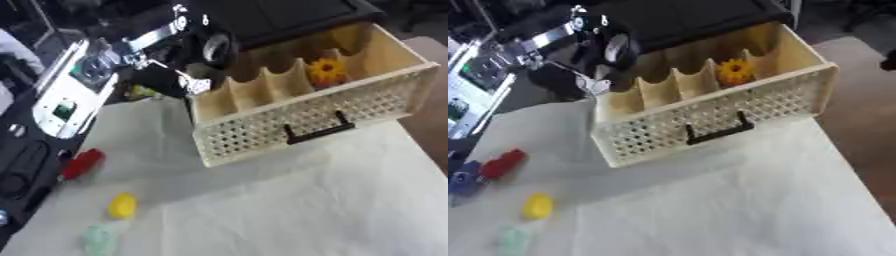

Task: Pick up objects from table and place into drawer.

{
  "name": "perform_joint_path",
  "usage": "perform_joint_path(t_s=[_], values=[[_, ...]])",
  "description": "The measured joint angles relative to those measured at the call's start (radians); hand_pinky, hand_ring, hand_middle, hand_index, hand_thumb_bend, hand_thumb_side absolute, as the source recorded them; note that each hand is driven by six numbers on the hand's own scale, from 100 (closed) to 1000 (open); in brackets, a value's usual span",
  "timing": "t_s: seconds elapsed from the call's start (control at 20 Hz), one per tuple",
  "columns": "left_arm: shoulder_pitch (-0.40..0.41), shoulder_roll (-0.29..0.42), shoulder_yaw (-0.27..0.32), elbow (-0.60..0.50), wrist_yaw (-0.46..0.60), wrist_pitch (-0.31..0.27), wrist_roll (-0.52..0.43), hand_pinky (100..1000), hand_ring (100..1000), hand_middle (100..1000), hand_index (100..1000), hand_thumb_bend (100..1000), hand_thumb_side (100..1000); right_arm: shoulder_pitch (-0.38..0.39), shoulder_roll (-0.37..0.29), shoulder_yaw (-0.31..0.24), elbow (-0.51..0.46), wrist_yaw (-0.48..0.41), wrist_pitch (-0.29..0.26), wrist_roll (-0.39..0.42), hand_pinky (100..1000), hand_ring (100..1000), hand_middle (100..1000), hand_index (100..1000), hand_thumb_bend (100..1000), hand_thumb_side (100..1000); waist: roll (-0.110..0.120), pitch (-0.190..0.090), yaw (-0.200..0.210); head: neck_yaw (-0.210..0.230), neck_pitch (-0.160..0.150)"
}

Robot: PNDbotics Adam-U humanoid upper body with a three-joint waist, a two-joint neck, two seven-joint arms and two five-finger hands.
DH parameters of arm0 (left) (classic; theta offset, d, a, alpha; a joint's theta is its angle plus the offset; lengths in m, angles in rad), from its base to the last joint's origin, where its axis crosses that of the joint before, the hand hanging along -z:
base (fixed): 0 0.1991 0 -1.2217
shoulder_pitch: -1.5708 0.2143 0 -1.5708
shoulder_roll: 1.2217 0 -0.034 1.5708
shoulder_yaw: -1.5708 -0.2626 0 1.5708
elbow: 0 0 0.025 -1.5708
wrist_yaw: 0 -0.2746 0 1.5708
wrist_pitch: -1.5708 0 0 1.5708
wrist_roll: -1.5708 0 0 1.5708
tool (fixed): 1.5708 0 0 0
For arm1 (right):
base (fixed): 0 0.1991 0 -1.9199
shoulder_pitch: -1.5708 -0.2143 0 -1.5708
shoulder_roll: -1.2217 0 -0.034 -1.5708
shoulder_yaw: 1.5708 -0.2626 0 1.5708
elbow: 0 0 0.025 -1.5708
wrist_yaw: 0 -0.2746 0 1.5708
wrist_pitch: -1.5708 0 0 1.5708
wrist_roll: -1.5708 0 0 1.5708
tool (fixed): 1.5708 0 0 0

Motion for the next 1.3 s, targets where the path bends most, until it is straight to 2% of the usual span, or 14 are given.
perform_joint_path(t_s=[0.15, 0.5, 0.6, 0.7, 0.8, 0.9, 1.05, 1.1, 1.15, 1.2, 1.25, 1.3], values=[[0.003, 0.0, 0.0, -0.005, -0.02, -0.009, 0.002, 492, 767, 826, 1000, 100, 587, 0.0, 0.0, 0.0, 0.0, -0.001, 0.001, 0.0, 575, 553, 336, 685, 100, 938, 0.0, 0.0, 0.0, -0.002, 0.0], [0.006, 0.0, 0.0, -0.011, -0.023, -0.025, -0.012, 523, 791, 846, 1000, 100, 635, 0.001, 0.002, -0.001, 0.0, -0.003, 0.008, -0.005, 574, 552, 336, 684, 100, 933, 0.0, -0.001, 0.0, -0.003, 0.008], [0.006, 0.0, 0.0, -0.011, -0.024, -0.027, -0.019, 586, 843, 889, 1000, 100, 729, 0.001, 0.003, -0.001, 0.0, -0.003, 0.01, -0.007, 573, 551, 335, 683, 100, 931, 0.0, -0.001, 0.0, -0.003, 0.008], [0.006, 0.0, 0.0, -0.011, -0.03, -0.029, -0.029, 611, 861, 911, 1000, 100, 776, 0.001, 0.004, -0.001, 0.0, -0.004, 0.011, -0.008, 572, 551, 335, 683, 100, 930, 0.0, -0.003, 0.0, -0.003, 0.009], [0.006, 0.0, 0.0, -0.011, -0.037, -0.034, -0.04, 610, 861, 914, 1000, 100, 772, 0.0, 0.006, -0.001, 0.0, -0.006, 0.013, -0.009, 571, 550, 335, 682, 100, 929, 0.0, -0.004, 0.0, -0.003, 0.009], [0.007, 0.0, 0.0, -0.011, -0.039, -0.039, -0.049, 609, 861, 916, 1000, 100, 749, 0.0, 0.008, -0.001, 0.0, -0.008, 0.014, -0.011, 571, 550, 335, 682, 100, 929, 0.0, -0.006, 0.0, -0.004, 0.009], [0.007, 0.0, 0.0, -0.01, -0.037, -0.044, -0.061, 614, 866, 928, 1000, 100, 629, 0.0, 0.008, -0.001, 0.0, -0.011, 0.016, -0.013, 571, 550, 334, 681, 100, 927, 0.0, -0.006, 0.0, -0.004, 0.01], [0.007, 0.0, 0.0, -0.01, -0.036, -0.044, -0.066, 614, 866, 928, 1000, 100, 629, 0.0, 0.009, -0.001, 0.0, -0.011, 0.017, -0.014, 571, 550, 334, 681, 100, 927, 0.001, -0.007, 0.0, -0.004, 0.01], [0.007, 0.0, 0.0, -0.01, -0.034, -0.045, -0.072, 622, 872, 942, 1000, 100, 540, 0.0, 0.009, -0.002, 0.0, -0.011, 0.018, -0.015, 570, 549, 334, 680, 100, 925, 0.001, -0.007, 0.0, -0.004, 0.01], [0.007, 0.0, 0.0, -0.01, -0.033, -0.047, -0.078, 621, 873, 946, 1000, 100, 361, 0.0, 0.009, -0.003, 0.0, -0.012, 0.019, -0.015, 569, 549, 334, 679, 100, 925, 0.002, -0.007, 0.0, -0.004, 0.01], [0.007, 0.001, 0.0, -0.01, -0.032, -0.049, -0.084, 619, 873, 949, 1000, 100, 265, 0.0, 0.009, -0.003, 0.0, -0.012, 0.019, -0.016, 568, 548, 334, 679, 100, 925, 0.003, -0.007, 0.0, -0.004, 0.01], [0.007, 0.001, 0.0, -0.01, -0.031, -0.052, -0.091, 618, 872, 951, 1000, 100, 243, 0.0, 0.009, -0.004, 0.0, -0.012, 0.02, -0.017, 568, 548, 334, 679, 100, 923, 0.003, -0.008, 0.001, -0.004, 0.01]])
